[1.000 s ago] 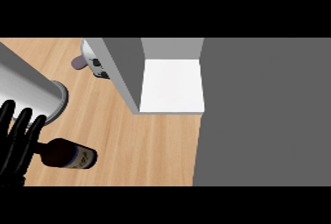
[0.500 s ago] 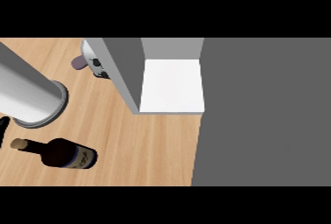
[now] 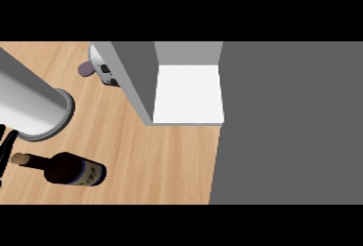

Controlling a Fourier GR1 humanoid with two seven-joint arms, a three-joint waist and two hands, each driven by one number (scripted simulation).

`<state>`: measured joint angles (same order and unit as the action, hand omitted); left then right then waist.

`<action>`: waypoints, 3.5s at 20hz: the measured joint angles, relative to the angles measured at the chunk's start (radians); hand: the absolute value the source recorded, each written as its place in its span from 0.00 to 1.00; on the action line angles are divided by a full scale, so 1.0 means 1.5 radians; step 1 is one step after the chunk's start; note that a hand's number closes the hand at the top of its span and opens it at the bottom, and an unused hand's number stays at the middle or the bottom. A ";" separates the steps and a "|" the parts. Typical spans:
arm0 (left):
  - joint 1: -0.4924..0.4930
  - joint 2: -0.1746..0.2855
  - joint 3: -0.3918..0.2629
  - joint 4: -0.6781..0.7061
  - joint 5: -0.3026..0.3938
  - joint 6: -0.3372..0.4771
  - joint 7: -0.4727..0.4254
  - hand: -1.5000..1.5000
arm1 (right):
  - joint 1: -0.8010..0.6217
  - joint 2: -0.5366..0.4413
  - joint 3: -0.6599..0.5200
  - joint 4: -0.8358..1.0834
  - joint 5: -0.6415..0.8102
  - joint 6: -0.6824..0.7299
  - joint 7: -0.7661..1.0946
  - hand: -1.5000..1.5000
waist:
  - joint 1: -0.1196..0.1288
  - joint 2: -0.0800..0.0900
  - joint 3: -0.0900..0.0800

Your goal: Pick up the wine, place it into the cabinet and close the cabinet

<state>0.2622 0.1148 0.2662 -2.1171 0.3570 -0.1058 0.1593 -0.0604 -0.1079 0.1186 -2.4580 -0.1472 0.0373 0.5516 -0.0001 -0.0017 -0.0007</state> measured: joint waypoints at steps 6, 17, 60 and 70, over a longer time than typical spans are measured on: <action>-0.021 0.008 0.021 0.116 -0.007 -0.044 -0.051 0.00 | -0.016 0.002 -0.004 -0.002 0.005 -0.004 0.011 0.00 | -0.001 0.000 0.000; -0.066 0.020 0.045 0.367 -0.055 -0.116 -0.195 0.00 | -0.019 0.008 -0.005 -0.004 0.013 0.005 0.014 0.00 | -0.003 0.001 0.000; -0.288 0.035 0.029 0.998 -0.121 -0.199 -0.606 1.00 | -0.036 0.028 -0.006 -0.010 0.024 0.022 0.050 0.00 | -0.004 0.001 0.000; -0.316 0.020 0.021 0.997 -0.079 -0.214 -0.572 1.00 | -0.025 0.037 0.006 -0.005 0.032 0.026 0.037 0.00 | -0.002 0.001 0.000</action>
<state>-0.2114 0.1450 0.2978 -0.6216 0.2389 -0.4274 -0.6994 -0.0977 -0.0524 0.1269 -2.4657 -0.0991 0.0770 0.6076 -0.0035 -0.0007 -0.0002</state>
